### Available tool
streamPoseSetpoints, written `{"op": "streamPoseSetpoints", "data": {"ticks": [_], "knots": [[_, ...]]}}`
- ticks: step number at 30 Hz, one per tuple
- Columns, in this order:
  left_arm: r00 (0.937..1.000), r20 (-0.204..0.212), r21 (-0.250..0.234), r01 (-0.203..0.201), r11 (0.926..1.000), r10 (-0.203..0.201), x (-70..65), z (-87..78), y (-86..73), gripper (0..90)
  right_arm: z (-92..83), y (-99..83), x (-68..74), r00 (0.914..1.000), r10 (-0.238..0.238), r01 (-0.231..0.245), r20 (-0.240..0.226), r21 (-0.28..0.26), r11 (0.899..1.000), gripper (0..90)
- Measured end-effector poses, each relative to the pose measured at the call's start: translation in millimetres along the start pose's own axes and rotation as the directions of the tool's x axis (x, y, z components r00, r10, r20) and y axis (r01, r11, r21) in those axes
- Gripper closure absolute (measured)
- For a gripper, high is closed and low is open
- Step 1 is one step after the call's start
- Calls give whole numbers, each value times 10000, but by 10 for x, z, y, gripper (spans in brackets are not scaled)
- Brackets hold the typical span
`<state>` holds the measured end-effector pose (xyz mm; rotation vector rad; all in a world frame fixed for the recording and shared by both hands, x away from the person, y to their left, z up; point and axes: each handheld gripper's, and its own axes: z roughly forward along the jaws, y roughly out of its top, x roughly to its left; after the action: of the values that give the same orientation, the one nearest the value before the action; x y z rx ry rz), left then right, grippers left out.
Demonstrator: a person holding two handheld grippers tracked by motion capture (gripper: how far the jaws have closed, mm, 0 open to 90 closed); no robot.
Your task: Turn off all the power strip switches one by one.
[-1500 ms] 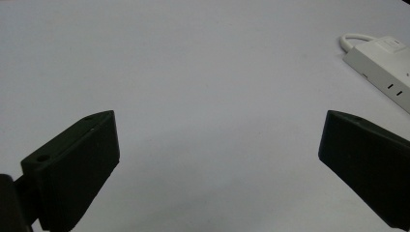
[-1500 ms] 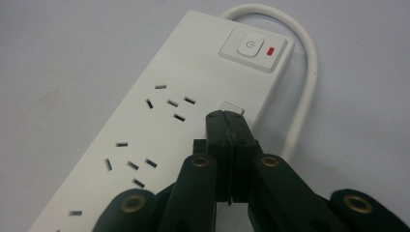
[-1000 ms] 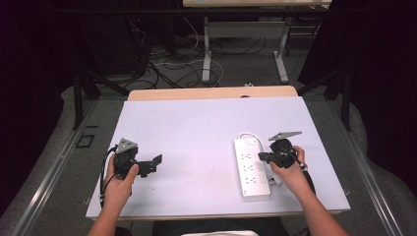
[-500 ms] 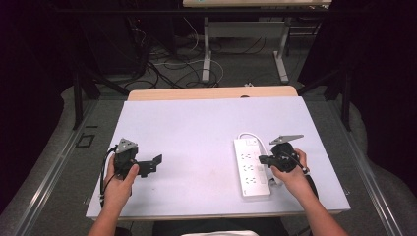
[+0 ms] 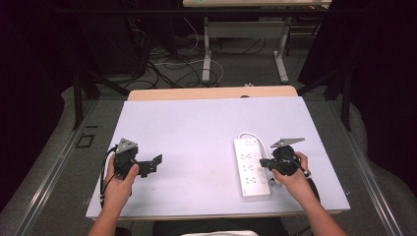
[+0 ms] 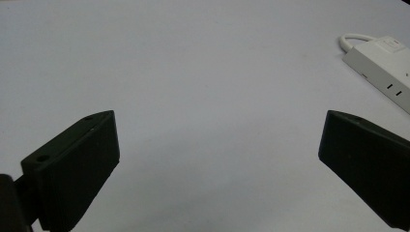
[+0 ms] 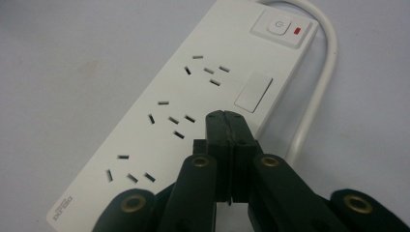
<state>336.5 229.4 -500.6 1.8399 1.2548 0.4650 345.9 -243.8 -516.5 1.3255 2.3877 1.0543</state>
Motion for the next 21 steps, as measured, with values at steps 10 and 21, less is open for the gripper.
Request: {"op": "streamPoseSetpoints", "data": {"ticks": [10, 21], "knots": [[10000, 4, -18, 12, 10000, -12, 1, -1, 0, 10, 57, -50, 11, 10000, 69, -68, -62, 164, 9998, 900], [10000, -8, -2, 29, 10000, -29, 0, -1, 0, 9, 73, -72, 21, 10000, 50, -49, -51, 243, 9997, 900]]}}
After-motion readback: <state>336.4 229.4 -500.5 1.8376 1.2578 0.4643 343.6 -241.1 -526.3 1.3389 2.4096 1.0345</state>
